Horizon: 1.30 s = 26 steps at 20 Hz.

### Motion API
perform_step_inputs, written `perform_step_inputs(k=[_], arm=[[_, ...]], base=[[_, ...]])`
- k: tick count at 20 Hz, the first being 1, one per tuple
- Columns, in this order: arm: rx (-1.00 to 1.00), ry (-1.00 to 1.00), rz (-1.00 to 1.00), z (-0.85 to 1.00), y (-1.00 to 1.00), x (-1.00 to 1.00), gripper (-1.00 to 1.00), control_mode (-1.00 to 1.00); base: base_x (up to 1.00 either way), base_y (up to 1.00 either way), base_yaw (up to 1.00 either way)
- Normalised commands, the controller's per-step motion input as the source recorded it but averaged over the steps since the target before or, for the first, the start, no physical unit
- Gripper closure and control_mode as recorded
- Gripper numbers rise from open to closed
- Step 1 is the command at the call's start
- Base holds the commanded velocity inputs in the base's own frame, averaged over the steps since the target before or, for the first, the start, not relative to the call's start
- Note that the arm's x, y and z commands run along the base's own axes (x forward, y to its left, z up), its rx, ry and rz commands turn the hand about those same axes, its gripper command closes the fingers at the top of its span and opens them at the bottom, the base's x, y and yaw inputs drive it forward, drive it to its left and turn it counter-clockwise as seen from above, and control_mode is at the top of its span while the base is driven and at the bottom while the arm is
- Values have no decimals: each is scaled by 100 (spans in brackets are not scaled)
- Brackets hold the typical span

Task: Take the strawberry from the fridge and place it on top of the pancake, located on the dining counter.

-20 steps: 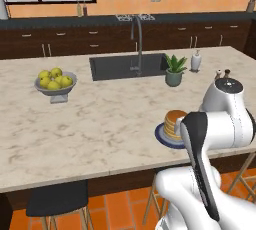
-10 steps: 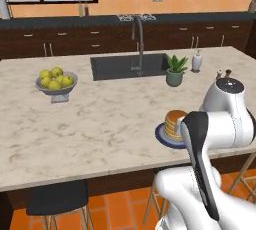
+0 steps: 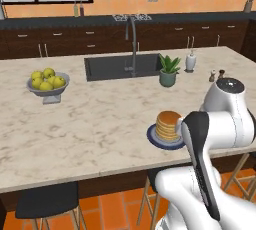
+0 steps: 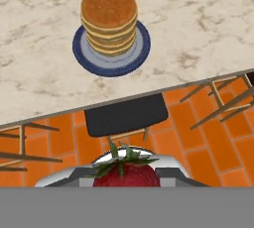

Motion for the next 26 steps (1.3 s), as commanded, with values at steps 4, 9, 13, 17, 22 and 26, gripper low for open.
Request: perform_step_inputs(k=[4, 9, 13, 17, 22, 26], arm=[[0, -2, 0, 5, 0, 6, 100, -100], [0, -1, 1, 51, -2, 64, 100, -100], [0, 0, 4, 42, -11, 94, 100, -100], [6, 9, 1, 7, -6, 100, 100, -100], [5, 1, 1, -45, -13, 94, 100, -100], [0, 0, 0, -67, -5, 90, 100, -100]], base=[[4, 0, 0], [0, 0, 0], [0, 0, 0], [0, 0, 0], [0, 0, 0], [0, 0, 0]])
